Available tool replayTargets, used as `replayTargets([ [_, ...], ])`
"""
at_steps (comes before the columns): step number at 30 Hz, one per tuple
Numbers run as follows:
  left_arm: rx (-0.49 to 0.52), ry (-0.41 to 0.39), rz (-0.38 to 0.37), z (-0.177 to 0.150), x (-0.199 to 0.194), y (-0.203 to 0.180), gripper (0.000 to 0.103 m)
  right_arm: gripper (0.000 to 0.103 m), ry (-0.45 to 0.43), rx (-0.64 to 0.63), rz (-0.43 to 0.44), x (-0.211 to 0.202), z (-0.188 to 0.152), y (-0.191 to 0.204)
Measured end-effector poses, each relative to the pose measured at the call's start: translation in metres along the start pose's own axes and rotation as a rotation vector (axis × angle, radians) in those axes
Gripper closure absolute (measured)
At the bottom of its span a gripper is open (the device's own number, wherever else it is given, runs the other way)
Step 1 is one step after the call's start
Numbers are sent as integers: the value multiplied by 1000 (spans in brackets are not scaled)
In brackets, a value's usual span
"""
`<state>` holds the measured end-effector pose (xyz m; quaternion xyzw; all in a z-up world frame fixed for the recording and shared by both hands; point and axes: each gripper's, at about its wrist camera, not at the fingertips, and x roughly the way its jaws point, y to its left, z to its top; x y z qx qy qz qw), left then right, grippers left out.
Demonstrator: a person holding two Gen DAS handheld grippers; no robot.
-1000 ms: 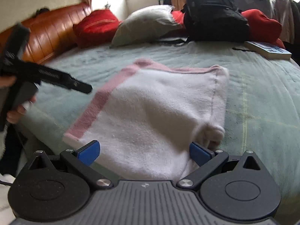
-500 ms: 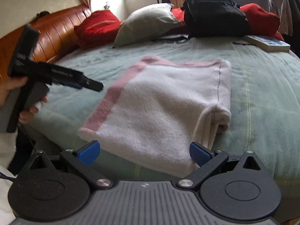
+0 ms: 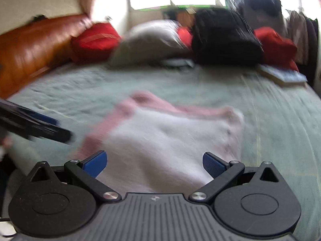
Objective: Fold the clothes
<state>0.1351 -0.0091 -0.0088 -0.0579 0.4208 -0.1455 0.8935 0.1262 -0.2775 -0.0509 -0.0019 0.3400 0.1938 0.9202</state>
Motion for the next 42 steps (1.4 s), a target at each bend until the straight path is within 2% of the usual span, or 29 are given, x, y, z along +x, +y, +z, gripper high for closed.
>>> replayTargets([
  [2, -12, 2, -49, 6, 2, -1, 9, 0, 16, 14, 23, 8, -9, -3],
  [5, -11, 3, -109, 19, 10, -8, 9, 0, 3, -13, 4, 8, -17, 2],
  [10, 21, 12, -231, 38, 40, -29, 9, 0, -21, 25, 16, 5, -17, -2],
  [13, -23, 73, -241, 39, 69, -28, 9, 0, -45, 36, 29, -5, -11, -5],
  [16, -46, 67, -257, 41, 74, -25, 7, 0, -89, 25, 49, -15, -4, -8],
  [20, -57, 69, -306, 57, 71, -25, 7, 0, -61, 23, 50, -3, -10, -13],
  [24, -50, 65, -344, 82, 83, -28, 7, 0, -70, 16, 60, -2, -15, -14],
  [30, -98, 115, -358, 111, 131, -26, 7, 0, -93, 95, 94, -11, -23, -32],
  [32, -115, 112, -338, 117, 146, -23, 7, 0, -74, 119, 50, -10, -25, -37],
  [34, -143, 112, -320, 123, 153, -21, 8, 0, -14, 168, -19, -3, -28, -44],
  [36, -152, 83, -325, 130, 148, -21, 8, 0, -7, 238, -9, -2, -33, -54],
  [39, -116, 31, -345, 131, 124, -23, 7, 0, -84, 231, 16, -18, -32, -53],
  [42, -74, 39, -285, 124, 104, -25, 7, 0, -148, 187, -8, -33, -21, -44],
])
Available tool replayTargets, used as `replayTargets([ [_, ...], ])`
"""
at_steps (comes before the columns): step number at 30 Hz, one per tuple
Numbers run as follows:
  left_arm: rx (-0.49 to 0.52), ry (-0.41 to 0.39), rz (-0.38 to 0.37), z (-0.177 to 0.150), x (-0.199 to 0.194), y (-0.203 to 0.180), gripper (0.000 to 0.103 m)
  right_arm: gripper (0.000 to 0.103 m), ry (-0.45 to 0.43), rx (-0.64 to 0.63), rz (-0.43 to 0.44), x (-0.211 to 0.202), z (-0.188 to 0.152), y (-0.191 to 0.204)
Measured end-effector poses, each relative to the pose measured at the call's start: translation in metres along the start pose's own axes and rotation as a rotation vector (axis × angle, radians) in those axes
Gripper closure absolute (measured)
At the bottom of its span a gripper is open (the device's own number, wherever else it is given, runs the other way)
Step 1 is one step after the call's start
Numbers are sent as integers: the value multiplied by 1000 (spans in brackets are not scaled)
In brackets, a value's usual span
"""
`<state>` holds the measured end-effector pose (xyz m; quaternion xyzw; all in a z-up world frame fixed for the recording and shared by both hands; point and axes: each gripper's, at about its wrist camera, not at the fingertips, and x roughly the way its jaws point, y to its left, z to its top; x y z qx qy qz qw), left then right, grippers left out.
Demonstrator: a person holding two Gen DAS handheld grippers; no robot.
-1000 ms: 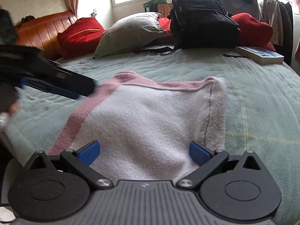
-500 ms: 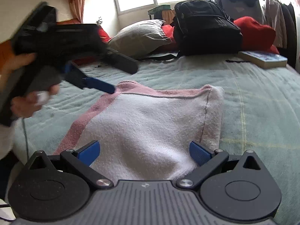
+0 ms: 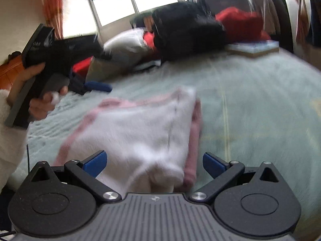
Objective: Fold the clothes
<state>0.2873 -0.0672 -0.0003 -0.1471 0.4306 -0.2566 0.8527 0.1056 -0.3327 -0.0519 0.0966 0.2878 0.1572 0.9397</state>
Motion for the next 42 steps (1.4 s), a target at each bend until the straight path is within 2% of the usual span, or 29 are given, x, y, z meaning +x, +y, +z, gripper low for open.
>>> replayTargets([
  [4, 29, 43, 79, -25, -21, -5, 7, 0, -20, -19, 75, -3, 10, 14],
  [8, 2, 52, 29, -56, -38, -3, 6, 0, 29, -84, 109, 2, 3, 37],
  [11, -33, 72, -23, -76, -35, 3, 5, 0, 89, -87, 61, 16, -6, 40],
  [16, -22, 41, -15, -88, -39, 2, 5, 0, 81, -90, 52, 7, -10, 45],
  [18, -11, 33, 22, -88, -46, -3, 5, 0, 66, -97, 52, 2, -7, 46],
  [22, 66, 12, 155, -96, -61, -12, 5, 0, 50, -123, 78, 0, 1, 47],
  [25, 113, 6, 237, -105, -68, -15, 5, 0, 59, -185, 86, 12, 14, 48],
  [28, 116, -9, 293, -109, -75, -10, 5, 0, 86, -226, 75, 32, 30, 46],
  [33, 96, -32, 334, -110, -83, 2, 5, 0, 121, -243, 64, 67, 47, 50],
  [35, 100, -33, 346, -111, -85, 5, 5, 0, 165, -277, -3, 86, 43, 52],
  [37, 96, -33, 347, -112, -87, 9, 5, 0, 166, -288, -19, 96, 31, 46],
  [39, 87, -31, 338, -113, -88, 14, 5, 0, 142, -280, -3, 93, 25, 39],
  [42, 78, -28, 334, -114, -88, 19, 5, 0, 158, -292, -19, 88, 26, 43],
])
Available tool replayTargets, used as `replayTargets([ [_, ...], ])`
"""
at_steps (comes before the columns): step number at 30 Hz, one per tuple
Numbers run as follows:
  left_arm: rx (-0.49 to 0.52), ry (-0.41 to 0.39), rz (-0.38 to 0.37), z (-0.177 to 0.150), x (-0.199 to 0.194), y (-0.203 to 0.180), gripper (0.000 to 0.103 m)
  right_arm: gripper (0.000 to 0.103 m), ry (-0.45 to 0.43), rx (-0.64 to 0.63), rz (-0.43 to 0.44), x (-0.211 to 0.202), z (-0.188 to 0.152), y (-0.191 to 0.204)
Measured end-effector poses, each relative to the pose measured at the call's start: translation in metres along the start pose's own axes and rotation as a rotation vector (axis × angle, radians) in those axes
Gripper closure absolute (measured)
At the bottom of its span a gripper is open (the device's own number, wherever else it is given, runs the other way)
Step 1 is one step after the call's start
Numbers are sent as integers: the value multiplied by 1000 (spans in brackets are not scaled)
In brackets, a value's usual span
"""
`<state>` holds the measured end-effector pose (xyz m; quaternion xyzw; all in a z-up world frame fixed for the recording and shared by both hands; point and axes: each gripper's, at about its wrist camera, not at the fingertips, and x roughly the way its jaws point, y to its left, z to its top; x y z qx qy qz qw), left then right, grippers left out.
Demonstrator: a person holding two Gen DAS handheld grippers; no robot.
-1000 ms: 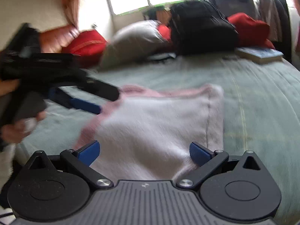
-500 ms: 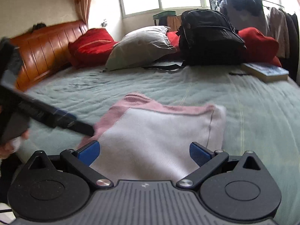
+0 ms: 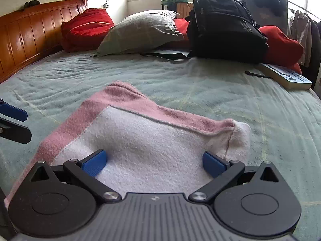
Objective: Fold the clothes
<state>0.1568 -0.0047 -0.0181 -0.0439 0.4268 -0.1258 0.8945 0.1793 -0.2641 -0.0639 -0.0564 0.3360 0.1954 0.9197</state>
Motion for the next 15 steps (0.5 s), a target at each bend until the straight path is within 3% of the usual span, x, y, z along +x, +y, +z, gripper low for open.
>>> replayTargets([
  [4, 1, -9, -4, -1, -2, 3, 5, 0, 17, -18, -21, -7, 14, 12],
  [10, -2, -40, 35, -2, -12, 8, 5, 0, -5, -80, 42, 0, 30, 34],
  [15, -27, -45, 58, -4, -16, 19, 5, 0, 53, -114, 91, 18, 30, 46],
])
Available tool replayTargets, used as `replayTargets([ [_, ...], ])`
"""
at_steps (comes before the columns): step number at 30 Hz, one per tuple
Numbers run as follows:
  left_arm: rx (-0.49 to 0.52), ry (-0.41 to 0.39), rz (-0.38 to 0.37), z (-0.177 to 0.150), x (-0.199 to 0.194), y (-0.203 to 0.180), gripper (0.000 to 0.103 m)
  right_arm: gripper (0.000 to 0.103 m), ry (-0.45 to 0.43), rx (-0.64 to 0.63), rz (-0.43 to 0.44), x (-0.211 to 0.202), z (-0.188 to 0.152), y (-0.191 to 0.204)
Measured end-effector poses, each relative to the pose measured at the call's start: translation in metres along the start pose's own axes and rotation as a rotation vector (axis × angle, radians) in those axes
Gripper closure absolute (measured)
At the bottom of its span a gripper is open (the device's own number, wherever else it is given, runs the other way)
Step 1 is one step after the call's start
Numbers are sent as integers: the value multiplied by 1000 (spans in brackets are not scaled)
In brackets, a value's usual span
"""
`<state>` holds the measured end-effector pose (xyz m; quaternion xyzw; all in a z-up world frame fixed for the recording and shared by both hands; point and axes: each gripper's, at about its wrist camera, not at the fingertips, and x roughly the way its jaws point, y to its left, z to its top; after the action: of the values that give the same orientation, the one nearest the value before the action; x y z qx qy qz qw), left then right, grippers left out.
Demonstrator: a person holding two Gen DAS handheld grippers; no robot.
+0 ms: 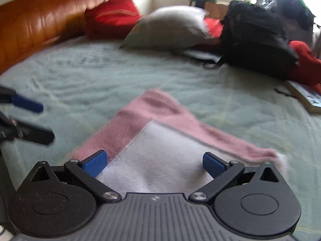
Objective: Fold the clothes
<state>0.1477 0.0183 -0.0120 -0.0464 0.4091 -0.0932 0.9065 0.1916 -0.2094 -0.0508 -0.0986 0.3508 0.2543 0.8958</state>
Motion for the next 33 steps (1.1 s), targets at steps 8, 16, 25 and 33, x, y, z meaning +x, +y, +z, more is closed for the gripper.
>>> replayTargets([
  [8, -18, -15, 0, 0, -5, 7, 5, 0, -53, 50, 131, -14, 13, 11],
  [16, -37, -29, 4, -1, -14, 14, 5, 0, -15, 83, 115, -16, 7, 19],
  [25, -26, -49, 1, -3, -24, 9, 5, 0, -3, -8, 81, -31, -15, 48],
  [33, -19, -73, -3, -3, -35, 4, 5, 0, -12, 18, 153, -34, -21, 60],
])
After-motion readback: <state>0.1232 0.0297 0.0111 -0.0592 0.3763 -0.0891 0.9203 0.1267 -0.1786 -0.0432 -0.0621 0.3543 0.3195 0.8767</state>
